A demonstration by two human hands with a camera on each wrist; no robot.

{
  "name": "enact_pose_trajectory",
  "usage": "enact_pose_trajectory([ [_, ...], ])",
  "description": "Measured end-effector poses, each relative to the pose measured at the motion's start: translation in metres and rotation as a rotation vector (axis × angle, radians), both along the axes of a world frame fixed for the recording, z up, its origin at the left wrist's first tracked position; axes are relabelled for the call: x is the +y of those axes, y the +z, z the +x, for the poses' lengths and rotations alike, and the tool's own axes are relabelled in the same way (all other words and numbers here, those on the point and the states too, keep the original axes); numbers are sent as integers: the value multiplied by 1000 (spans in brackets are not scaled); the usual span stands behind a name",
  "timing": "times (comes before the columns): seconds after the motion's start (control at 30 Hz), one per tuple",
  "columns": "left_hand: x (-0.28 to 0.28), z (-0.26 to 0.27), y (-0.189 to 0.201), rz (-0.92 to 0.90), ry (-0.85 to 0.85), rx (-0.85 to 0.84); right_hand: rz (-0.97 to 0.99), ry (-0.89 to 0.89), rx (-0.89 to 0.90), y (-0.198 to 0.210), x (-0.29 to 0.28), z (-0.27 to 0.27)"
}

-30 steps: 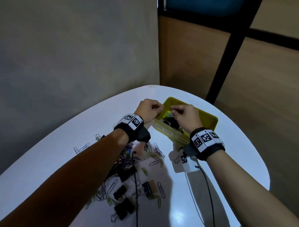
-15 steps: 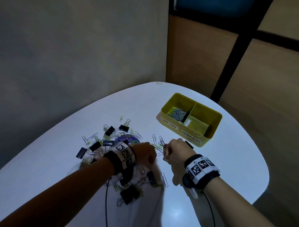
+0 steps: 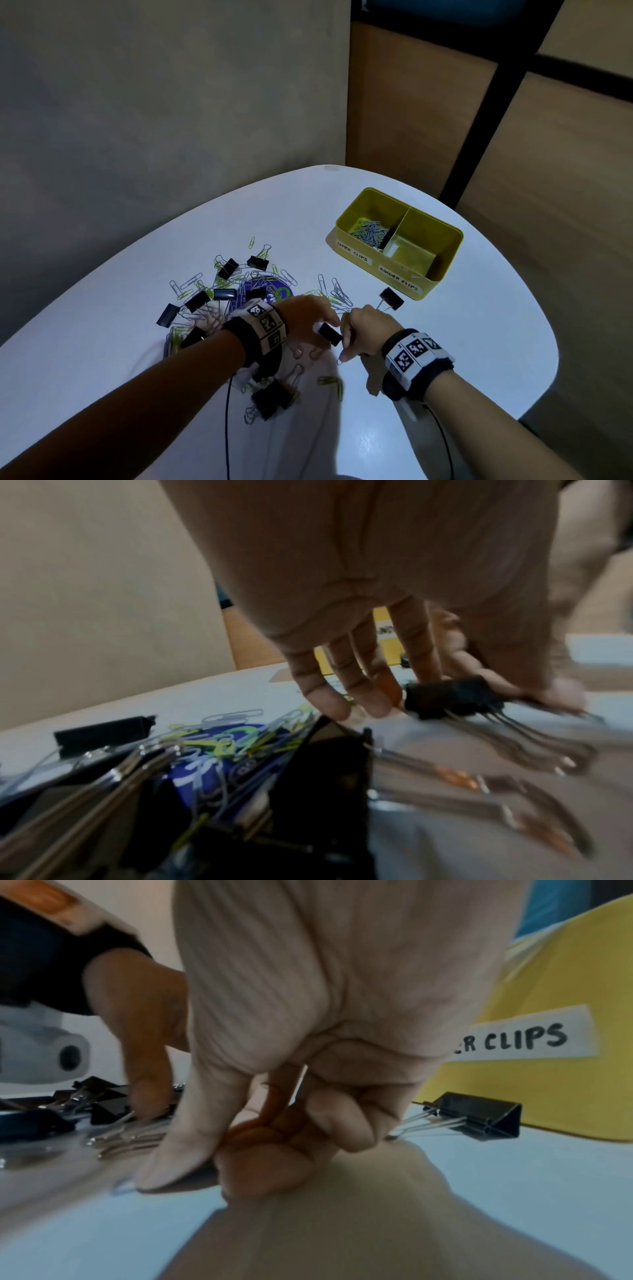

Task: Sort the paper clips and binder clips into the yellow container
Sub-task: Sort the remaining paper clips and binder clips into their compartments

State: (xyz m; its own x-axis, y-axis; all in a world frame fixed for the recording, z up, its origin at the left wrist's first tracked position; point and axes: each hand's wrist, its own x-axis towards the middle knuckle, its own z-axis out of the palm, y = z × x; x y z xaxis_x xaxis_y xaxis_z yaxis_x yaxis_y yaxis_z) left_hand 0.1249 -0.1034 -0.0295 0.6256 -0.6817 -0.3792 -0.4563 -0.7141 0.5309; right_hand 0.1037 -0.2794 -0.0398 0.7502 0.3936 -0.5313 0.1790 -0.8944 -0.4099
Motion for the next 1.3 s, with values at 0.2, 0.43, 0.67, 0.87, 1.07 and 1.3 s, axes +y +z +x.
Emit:
enact_pose_trajectory([
  [0.2, -2, -8, 1, 257, -96, -123, 51, -27, -68, 2, -1, 5],
  [0.43, 25, -17, -14, 184, -74, -217, -70, 277, -99, 5, 19, -37],
  [0.67, 38, -27, -7, 172, -61, -227, 79, 139, -25, -12, 23, -14],
  [0.87, 49, -42, -6, 196, -82, -300, 185, 20, -132, -13, 8, -5],
  [1.07, 46, -74, 0, 217, -345, -343, 53, 290, 80, -3, 10, -39],
  [1.3, 55, -93, 7, 465, -331, -216, 69, 226, -89, -9, 25, -26],
])
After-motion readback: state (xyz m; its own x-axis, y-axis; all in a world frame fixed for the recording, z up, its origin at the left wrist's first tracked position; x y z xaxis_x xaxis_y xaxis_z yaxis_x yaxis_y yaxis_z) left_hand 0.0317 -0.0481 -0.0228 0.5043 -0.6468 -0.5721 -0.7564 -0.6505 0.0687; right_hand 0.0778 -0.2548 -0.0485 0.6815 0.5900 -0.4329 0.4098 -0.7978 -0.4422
